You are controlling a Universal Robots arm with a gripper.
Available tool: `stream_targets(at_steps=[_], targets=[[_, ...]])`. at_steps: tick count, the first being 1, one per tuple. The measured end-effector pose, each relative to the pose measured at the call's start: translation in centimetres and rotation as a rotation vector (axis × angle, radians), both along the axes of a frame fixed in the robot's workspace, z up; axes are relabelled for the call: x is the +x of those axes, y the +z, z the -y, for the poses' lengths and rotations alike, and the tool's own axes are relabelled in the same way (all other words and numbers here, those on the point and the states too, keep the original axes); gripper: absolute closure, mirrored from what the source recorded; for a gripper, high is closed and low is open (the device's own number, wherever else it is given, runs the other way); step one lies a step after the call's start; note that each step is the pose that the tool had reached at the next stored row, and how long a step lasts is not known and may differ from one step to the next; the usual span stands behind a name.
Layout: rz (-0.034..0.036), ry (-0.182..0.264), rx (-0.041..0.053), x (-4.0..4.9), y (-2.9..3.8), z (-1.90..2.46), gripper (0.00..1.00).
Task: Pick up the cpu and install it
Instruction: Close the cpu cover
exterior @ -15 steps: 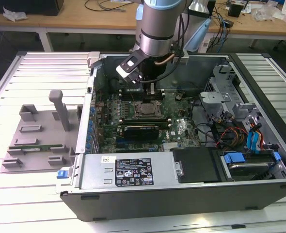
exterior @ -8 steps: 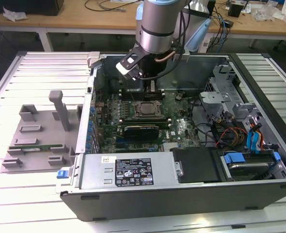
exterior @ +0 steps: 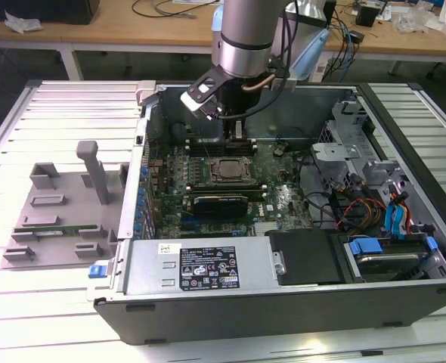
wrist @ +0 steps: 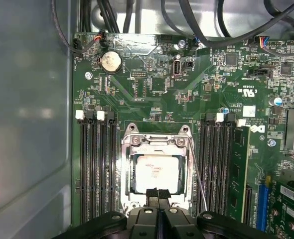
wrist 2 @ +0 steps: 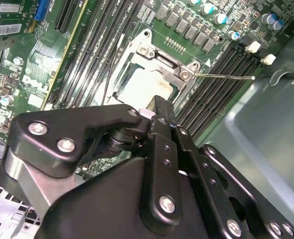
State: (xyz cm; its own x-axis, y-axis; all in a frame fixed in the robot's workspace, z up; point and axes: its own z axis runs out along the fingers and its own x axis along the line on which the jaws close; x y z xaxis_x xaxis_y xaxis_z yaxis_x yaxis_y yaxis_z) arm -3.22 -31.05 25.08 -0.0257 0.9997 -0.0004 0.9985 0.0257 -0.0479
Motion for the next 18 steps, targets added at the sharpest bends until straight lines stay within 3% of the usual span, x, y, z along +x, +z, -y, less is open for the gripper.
stream_targets(at_steps=[9, 14, 18], targets=[[0.0, 0.0, 0.0001, 0.0, 1.32, 0.0, 0.89], [0.0, 0.0, -0.0007, 0.0, 2.73, 0.0, 0.89], [0.0, 0.0, -0.0007, 0.0, 3.22, 0.0, 0.89]])
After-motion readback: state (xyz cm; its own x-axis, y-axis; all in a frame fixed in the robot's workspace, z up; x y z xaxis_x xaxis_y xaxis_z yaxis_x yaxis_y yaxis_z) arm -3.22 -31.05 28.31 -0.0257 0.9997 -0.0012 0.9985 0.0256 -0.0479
